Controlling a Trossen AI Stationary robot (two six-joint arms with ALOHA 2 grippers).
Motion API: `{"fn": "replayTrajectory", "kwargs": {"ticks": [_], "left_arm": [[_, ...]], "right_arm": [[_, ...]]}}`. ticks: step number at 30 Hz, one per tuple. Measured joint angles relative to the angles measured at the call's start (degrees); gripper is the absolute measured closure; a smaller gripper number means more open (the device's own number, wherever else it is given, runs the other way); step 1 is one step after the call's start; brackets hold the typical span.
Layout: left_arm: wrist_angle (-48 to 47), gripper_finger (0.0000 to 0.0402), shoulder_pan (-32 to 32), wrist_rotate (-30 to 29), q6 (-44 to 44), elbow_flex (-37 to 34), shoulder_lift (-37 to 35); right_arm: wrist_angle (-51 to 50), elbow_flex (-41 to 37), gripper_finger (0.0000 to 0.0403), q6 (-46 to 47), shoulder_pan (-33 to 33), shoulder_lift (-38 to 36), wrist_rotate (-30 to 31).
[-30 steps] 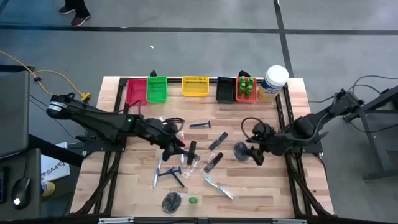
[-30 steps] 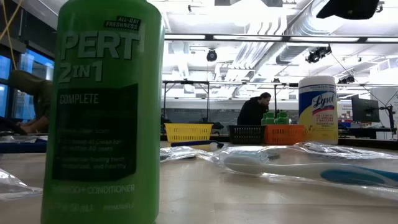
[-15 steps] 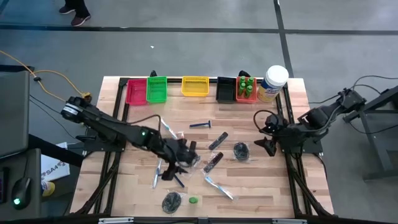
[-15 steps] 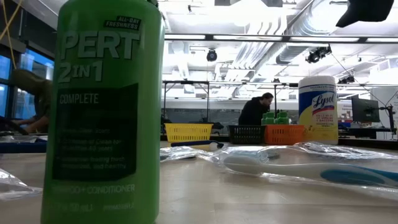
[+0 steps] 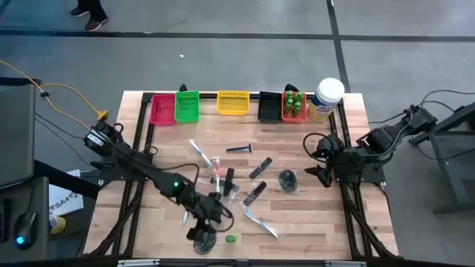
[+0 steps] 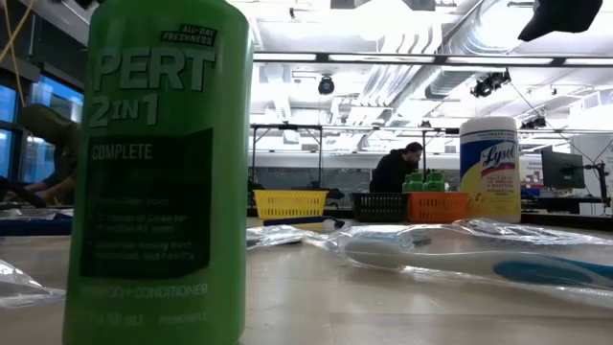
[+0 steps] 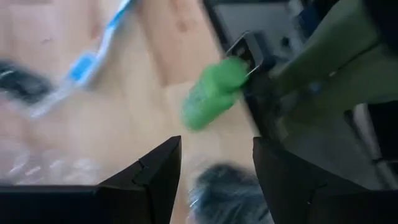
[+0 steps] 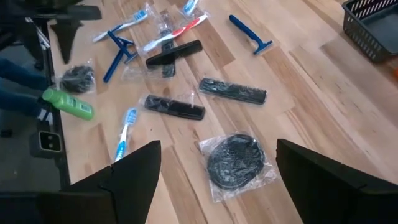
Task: Pick & Place Travel size toiletries
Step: Put the green shampoo bottle into the orange bin
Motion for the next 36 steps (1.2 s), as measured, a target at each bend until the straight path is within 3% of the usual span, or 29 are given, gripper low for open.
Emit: {"fn": "replayTrajectory", "kwargs": {"ticks": [11,17,22,36], "left_arm": [[4.47,0.0205,-2.45,-1.02,-7.54,-0.03,2.84],[6.23,0.0167,-2.85,-3.3,-7.13,-0.06,3.83],[6.11,0.0144,-3.24,-5.56,-5.28,0.0,4.75],[2.49,0.0142,-5.93,-15.75,6.55,3.27,4.61]], "right_arm": [[-0.18,0.0,0.0098,-0.91,0.0,0.02,0.01],[-0.17,0.0,0.0098,-0.84,0.0,0.02,-0.01],[-0.18,0.0,0.0098,-0.76,0.0,0.02,-0.12],[-0.21,0.0,0.0098,-0.64,0.0,0.02,-0.21]]}}
